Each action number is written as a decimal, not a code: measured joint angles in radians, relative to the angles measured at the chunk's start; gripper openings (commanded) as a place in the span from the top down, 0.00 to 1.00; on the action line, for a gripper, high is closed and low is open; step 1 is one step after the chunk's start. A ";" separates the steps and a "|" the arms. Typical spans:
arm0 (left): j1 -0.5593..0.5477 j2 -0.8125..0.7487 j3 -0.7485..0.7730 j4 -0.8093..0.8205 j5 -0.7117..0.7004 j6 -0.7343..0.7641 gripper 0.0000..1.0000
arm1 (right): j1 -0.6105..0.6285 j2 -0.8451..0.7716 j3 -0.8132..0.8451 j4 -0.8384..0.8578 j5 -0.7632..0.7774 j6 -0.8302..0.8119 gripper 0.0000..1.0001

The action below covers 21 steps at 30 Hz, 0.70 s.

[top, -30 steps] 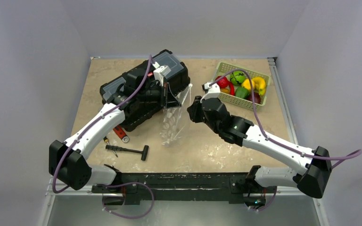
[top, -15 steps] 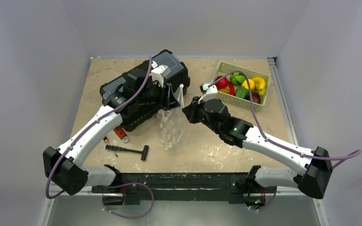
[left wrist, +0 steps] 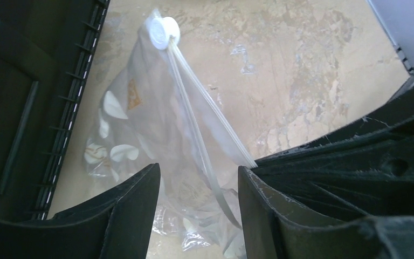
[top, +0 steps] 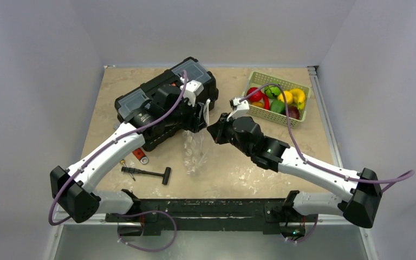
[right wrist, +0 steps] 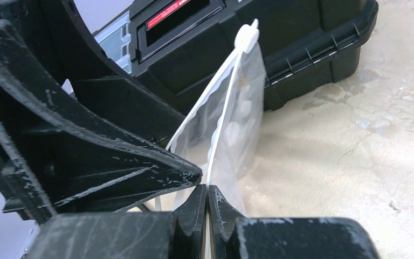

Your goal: Place the food in the zip-top bag and seal the zipper

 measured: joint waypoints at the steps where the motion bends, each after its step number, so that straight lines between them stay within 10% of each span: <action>1: -0.008 0.004 0.007 -0.010 -0.023 0.005 0.47 | 0.006 0.000 0.000 0.000 0.010 0.008 1.00; 6: -0.039 0.024 0.033 -0.048 -0.112 0.023 0.50 | 0.046 0.000 0.000 -0.003 0.075 0.056 1.00; 21: -0.057 0.085 0.109 -0.182 -0.248 0.092 1.00 | -0.009 -0.073 -0.050 -0.074 0.119 0.092 1.00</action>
